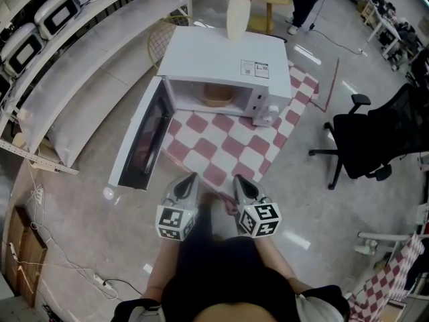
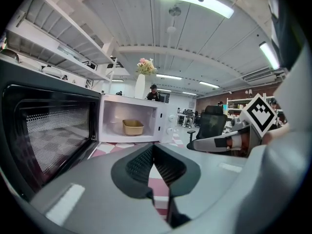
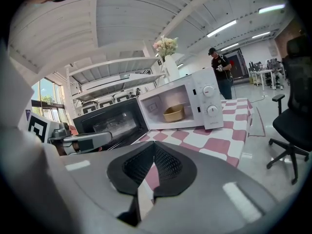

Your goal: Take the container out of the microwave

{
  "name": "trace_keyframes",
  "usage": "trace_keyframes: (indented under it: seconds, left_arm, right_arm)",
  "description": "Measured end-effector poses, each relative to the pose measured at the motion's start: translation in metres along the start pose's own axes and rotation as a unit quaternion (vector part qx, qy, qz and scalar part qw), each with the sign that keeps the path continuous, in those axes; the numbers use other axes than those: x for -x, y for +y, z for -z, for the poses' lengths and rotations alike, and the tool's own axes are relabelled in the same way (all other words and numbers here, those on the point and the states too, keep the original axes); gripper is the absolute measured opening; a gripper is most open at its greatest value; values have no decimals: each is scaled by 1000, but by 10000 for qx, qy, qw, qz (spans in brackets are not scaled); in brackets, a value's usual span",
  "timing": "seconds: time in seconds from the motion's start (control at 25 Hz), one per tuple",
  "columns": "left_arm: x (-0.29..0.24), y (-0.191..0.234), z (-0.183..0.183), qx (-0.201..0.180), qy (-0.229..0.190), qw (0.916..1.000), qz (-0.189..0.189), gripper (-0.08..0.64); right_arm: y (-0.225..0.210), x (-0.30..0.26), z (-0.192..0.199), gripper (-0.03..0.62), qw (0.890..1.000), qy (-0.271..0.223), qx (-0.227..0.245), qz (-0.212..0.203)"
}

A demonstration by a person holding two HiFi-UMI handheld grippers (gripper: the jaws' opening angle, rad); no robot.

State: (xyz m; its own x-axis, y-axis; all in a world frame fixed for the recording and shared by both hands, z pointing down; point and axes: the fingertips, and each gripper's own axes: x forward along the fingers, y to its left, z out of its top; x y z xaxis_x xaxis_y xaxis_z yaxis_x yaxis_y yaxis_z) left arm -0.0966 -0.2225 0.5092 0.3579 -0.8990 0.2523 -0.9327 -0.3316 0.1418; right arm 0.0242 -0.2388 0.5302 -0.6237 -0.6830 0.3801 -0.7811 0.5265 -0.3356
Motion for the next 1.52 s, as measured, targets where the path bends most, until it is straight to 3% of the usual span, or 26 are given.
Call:
trace_keyframes:
  seconds: [1.32, 1.52]
  left_arm:
    - [-109, 66, -32, -41, -40, 9992, 405, 11]
    - [-129, 75, -38, 151, -74, 9992, 373, 11]
  right_arm:
    - [-30, -84, -47, 0, 9979, -191, -109, 611]
    - [-39, -94, -54, 0, 9970, -231, -123, 728]
